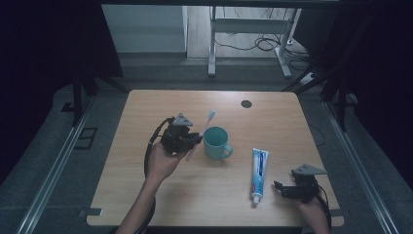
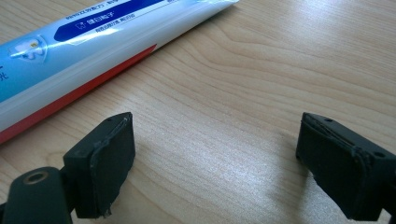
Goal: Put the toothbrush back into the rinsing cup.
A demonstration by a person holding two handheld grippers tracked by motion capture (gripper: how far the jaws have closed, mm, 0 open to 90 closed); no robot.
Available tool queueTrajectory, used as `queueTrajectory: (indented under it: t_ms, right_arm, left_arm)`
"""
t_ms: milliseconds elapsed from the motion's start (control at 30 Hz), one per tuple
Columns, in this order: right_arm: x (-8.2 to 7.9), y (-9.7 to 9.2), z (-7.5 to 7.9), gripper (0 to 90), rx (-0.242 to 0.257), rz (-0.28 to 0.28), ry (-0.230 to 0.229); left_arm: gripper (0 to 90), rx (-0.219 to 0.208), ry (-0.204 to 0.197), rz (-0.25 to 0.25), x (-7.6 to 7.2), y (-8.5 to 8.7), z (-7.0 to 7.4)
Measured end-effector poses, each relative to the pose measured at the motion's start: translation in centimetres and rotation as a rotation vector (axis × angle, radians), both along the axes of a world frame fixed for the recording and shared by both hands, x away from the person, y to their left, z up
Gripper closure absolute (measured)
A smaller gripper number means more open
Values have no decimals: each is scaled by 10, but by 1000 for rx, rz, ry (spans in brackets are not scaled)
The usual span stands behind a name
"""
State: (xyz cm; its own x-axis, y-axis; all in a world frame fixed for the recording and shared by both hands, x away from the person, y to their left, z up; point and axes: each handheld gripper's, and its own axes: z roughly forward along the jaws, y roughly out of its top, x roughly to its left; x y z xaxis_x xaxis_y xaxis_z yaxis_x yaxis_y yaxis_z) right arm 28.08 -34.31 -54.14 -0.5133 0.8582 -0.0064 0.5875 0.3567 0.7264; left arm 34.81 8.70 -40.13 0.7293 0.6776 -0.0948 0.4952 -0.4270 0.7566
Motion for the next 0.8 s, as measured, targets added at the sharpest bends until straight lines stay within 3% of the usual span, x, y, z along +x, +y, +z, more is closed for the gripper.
queueTrajectory:
  t_ms: [433, 800]
  right_arm:
    - [0, 0, 0, 118, 0, 0, 0]
    - [0, 0, 0, 118, 0, 0, 1]
  left_arm:
    - [789, -53, -51, -16, 2, -16, 11]
    - [789, -88, -81, -21, 11, -32, 15]
